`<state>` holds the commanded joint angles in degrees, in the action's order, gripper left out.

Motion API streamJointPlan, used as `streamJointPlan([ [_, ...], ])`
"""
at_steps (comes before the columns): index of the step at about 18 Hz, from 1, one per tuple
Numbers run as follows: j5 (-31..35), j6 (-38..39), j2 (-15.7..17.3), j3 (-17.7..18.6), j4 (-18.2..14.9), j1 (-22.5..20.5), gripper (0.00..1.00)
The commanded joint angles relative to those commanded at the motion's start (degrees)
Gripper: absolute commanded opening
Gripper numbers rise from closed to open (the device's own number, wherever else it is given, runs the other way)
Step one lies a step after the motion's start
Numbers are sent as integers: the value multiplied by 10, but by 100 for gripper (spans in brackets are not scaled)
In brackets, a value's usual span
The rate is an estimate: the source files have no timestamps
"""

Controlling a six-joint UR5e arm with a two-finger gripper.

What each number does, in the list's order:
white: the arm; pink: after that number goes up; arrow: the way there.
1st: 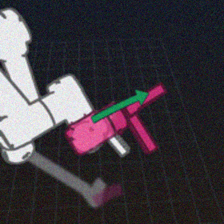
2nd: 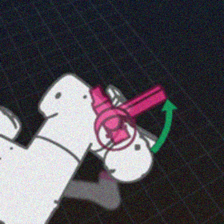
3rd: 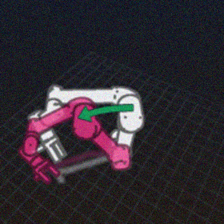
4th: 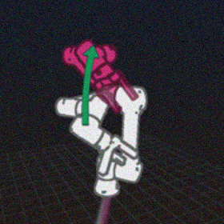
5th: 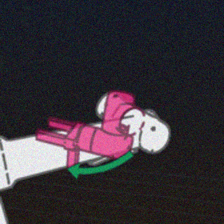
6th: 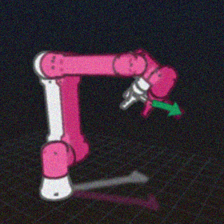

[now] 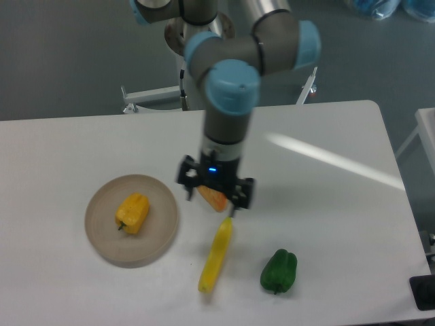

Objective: Pick up the yellow pepper from the plate
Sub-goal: 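Move the open gripper over the yellow bell pepper on the plate, then lower the gripper and close it around the yellow bell pepper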

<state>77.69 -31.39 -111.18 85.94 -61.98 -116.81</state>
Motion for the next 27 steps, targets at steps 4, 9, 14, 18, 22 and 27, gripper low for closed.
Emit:
streamJointPlan([
  [4,2,11,-1,55,80,29,100],
  [9,4,9,-4,74,89,46,100],
  [14,6,4,-14,80,107,58,100],
  [18,35,4,-34,84,128,73,100],
  [22,40,5,-35,87,128,84,100],
  [27,41,5,-37,94,128,88,100],
])
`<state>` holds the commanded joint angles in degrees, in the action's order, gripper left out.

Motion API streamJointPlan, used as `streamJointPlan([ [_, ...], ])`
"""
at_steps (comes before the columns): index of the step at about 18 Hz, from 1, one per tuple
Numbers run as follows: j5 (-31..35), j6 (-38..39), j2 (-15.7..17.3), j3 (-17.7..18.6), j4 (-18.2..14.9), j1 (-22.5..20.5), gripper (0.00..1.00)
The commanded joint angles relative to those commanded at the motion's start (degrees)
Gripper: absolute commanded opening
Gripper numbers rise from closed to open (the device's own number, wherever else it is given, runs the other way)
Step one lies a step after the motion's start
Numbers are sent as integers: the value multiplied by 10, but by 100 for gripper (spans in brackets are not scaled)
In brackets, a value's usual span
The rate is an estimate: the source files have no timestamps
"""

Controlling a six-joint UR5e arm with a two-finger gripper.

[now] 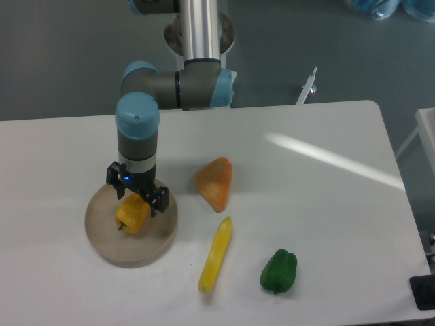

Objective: Pick up the yellow pepper from the plate
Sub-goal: 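Lower the gripper and close it around the yellow bell pepper, then lift the yellow bell pepper off the plate and carry it aside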

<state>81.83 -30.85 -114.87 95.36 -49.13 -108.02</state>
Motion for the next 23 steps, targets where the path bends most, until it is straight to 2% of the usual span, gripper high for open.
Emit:
streamJointPlan([
  [7,1,2,-11,-7,5,2,100],
  [8,2,2,-12,-8,10,2,91],
  [10,1,-1,-11,-8,11,2,61],
  [11,1,-2,-11,-9,11,2,51],
  [12,1,-2,-11,-8,12,2,47],
  [17,0,-4,-7,-10,12,2,37],
  [23,1,-6,2,-32,9,-1,36],
])
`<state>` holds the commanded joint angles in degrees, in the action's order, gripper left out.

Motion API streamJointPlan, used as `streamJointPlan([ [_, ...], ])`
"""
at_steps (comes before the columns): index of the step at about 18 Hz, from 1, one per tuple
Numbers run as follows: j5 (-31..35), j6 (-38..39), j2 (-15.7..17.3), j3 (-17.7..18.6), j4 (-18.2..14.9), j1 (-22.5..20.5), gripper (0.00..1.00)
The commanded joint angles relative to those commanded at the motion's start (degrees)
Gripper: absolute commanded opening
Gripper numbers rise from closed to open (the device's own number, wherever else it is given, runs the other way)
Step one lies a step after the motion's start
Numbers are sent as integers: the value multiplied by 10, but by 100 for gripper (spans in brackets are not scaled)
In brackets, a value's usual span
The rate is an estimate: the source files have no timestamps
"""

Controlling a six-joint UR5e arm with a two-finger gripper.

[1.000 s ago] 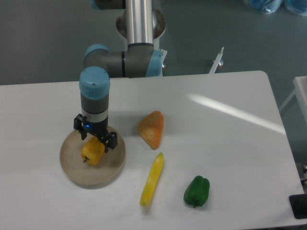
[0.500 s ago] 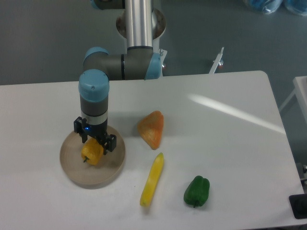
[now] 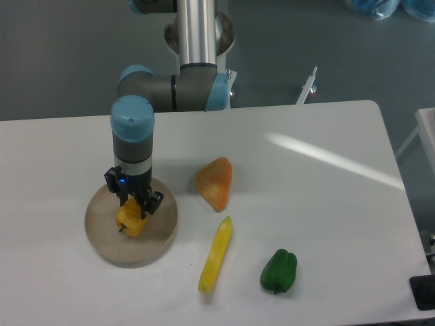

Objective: Pick up the yellow pepper from the plate
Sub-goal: 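Lift the yellow bell pepper off the plate and carry it aside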

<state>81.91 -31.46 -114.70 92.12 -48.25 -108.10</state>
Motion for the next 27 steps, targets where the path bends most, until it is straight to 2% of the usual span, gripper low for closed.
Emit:
streamJointPlan([
  [3,29,0,9,-36,-13,-12,37],
  [5,42,-9,23,-47,-26,-52,36],
  [9,40,-145,40,-57,-35,-131,37],
  [12,40,-234,40,-58,-52,-193,37],
  [16,40,-321,35,-72,-53,-261,37],
  [20,40,-375,5,-103,-53,-290,37],
  [24,43,-376,-15,-132,-52,-291,37],
  [27,43,-374,-19,-139,-52,-290,37],
])
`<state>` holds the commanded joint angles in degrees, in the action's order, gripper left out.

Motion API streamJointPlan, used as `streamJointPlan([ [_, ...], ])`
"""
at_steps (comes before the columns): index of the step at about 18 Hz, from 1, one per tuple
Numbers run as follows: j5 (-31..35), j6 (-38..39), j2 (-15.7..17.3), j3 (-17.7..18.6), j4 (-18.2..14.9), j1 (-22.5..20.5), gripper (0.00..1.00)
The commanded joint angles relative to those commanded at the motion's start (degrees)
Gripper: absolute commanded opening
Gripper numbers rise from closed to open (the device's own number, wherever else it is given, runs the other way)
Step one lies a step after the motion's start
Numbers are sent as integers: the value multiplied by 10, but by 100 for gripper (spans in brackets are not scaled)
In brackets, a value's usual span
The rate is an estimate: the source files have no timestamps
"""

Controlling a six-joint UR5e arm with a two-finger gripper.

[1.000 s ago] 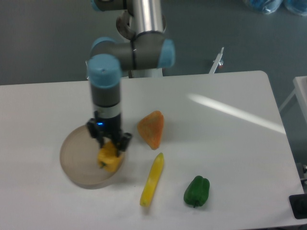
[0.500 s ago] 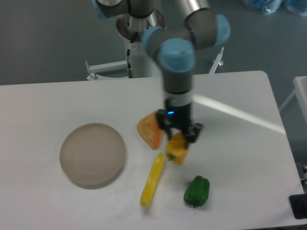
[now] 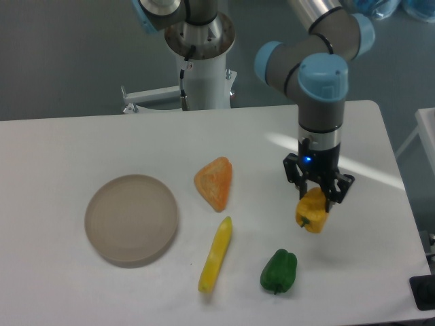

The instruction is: Pick up the yellow pepper from the plate

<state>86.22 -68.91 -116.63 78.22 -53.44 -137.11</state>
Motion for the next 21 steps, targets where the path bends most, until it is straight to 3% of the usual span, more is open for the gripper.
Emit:
streamJointPlan([
  [21,0,7,-2,2,5,1,37],
])
